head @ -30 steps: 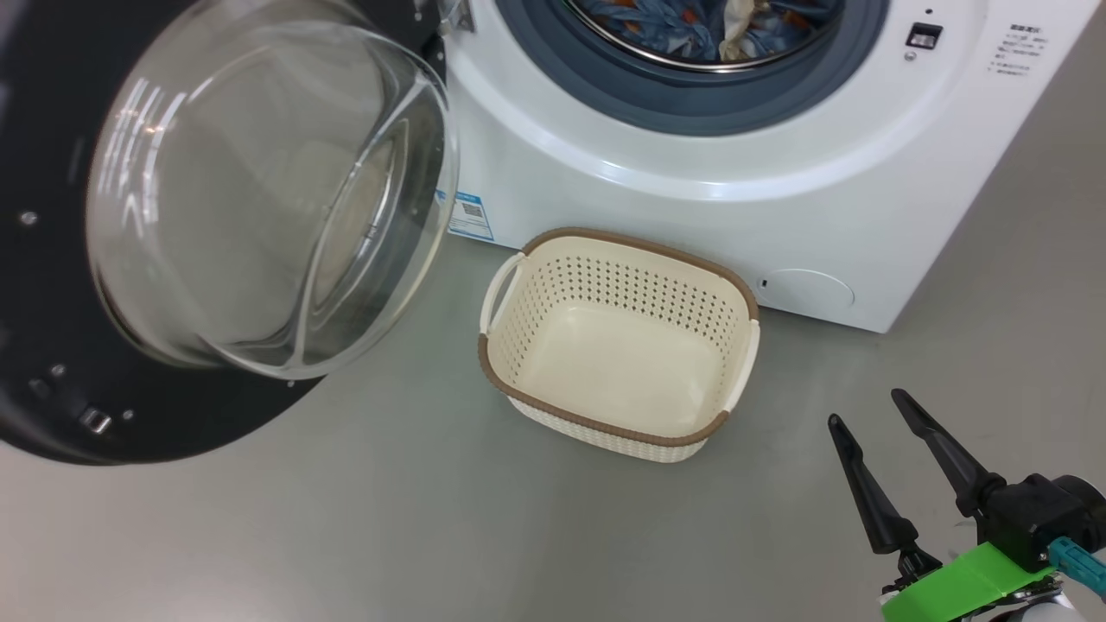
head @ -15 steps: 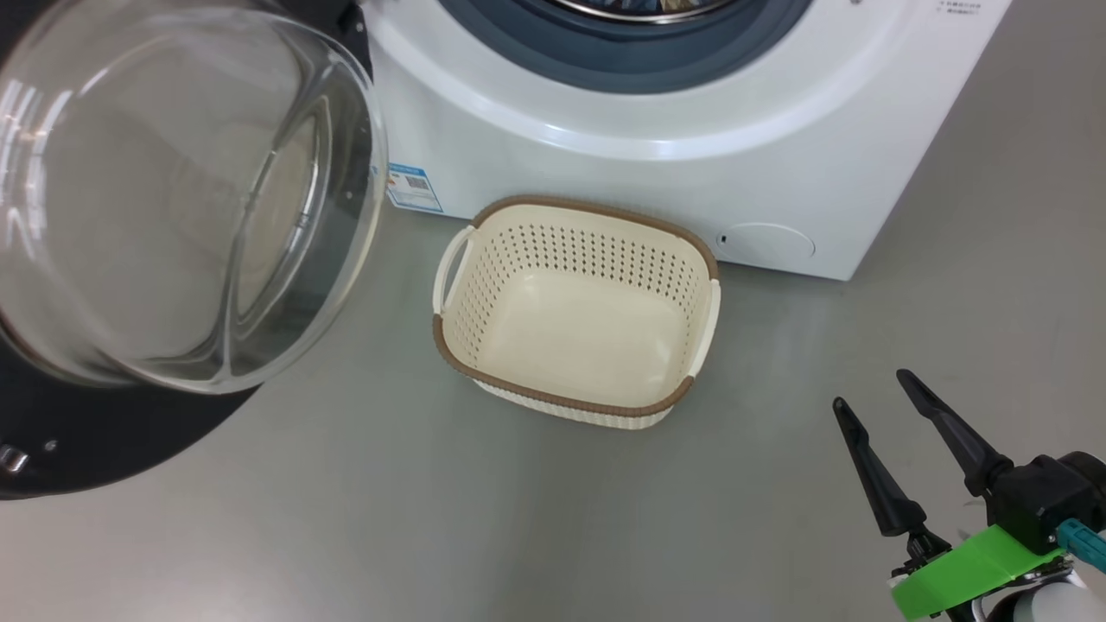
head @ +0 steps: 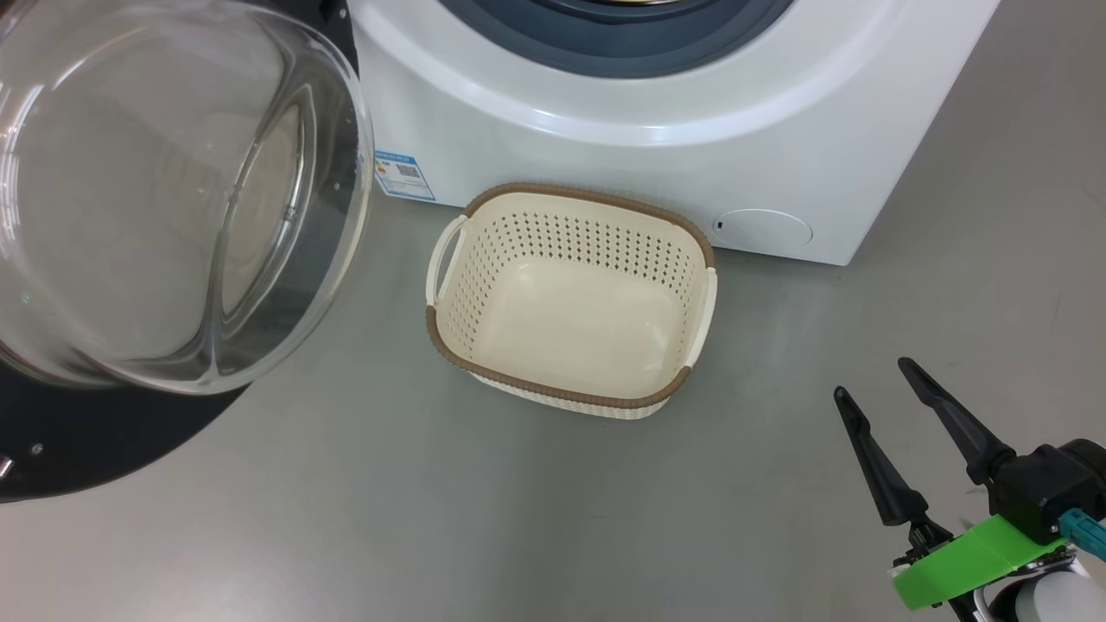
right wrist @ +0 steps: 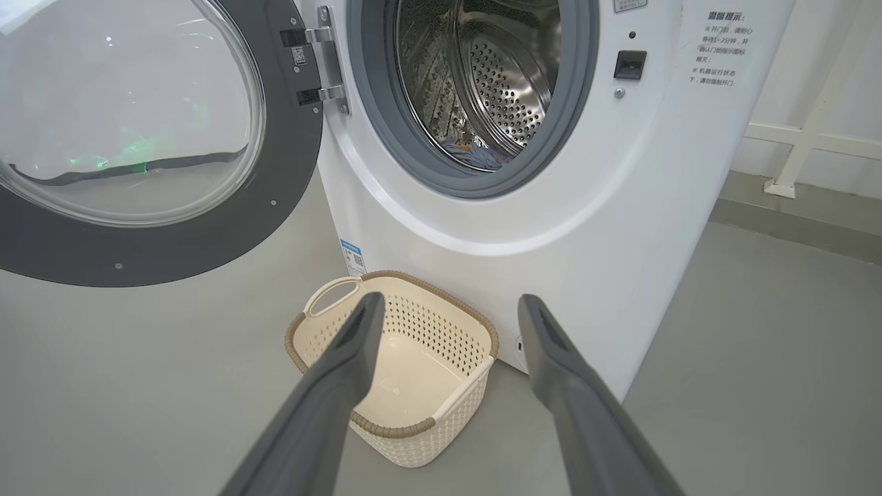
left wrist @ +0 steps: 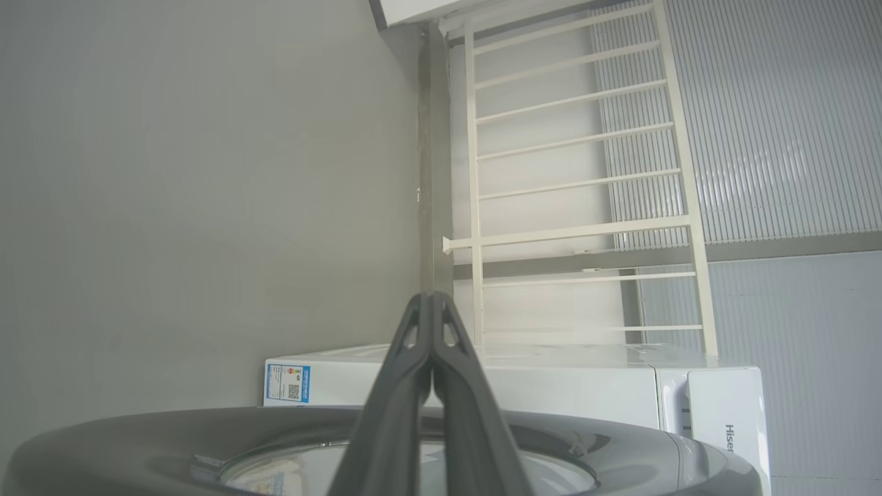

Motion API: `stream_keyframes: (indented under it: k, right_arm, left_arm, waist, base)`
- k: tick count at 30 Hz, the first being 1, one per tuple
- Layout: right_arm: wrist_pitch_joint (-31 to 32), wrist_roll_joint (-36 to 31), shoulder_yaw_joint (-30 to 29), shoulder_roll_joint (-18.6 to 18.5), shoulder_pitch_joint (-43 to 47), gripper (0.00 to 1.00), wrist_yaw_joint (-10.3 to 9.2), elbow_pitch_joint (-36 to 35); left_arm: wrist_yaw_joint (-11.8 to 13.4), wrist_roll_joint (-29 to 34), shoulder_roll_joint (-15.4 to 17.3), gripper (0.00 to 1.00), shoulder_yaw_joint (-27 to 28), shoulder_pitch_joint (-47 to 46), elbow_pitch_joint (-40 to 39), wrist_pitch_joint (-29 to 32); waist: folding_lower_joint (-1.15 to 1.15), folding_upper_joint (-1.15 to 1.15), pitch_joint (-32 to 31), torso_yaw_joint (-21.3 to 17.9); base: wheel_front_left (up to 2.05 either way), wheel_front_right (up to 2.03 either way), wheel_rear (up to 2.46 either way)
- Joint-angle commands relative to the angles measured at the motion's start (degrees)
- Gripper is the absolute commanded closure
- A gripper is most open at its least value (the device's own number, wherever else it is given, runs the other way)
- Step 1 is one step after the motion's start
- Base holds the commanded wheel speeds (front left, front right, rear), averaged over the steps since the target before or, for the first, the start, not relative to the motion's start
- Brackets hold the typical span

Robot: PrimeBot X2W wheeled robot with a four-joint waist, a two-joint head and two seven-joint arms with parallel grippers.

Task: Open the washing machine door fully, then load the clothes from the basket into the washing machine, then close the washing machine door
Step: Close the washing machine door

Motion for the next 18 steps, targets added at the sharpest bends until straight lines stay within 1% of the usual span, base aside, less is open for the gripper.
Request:
stream_keyframes:
  k: [1,7,9,14,18]
  right_arm:
    - [-0.3,0.7,1.3,-1.0,-0.5,0.0,0.09,-1.3]
    - [-0.3,0.6,1.3,-1.4,-0.4,0.0,0.09,-1.4]
    - [-0.3,0.7,1.4,-1.6,-0.4,0.0,0.09,-1.4]
    - [-0.3,0.8,1.5,-1.9,-0.3,0.0,0.09,-1.3]
    - [-0.3,0.8,1.4,-1.9,0.0,0.0,0.09,-1.2]
  left_arm:
    - [0.2,-0.2,3.4,1.0,0.6,1.3,-2.1,1.0]
    - [0.4,-1.5,2.1,1.0,-0.6,2.7,-4.2,4.6]
    - [0.1,-1.9,1.6,1.0,-1.1,3.0,-4.5,5.6]
    - [-1.8,-4.2,0.1,1.0,-1.8,3.0,-5.5,9.0]
    - [-1.9,-4.9,-0.2,1.0,-3.3,3.9,-5.7,12.0]
  waist:
    - [0.0,0.0,0.0,0.1]
    - [0.0,0.0,0.0,0.7]
    - [0.0,0.0,-0.1,0.9]
    - [0.0,0.0,-0.5,1.1]
    - [0.0,0.0,-1.0,1.2]
  base:
    - [0.0,0.0,0.0]
    - [0.0,0.0,0.0]
    - [0.0,0.0,0.0]
    - [0.0,0.0,0.0]
    - [0.0,0.0,0.0]
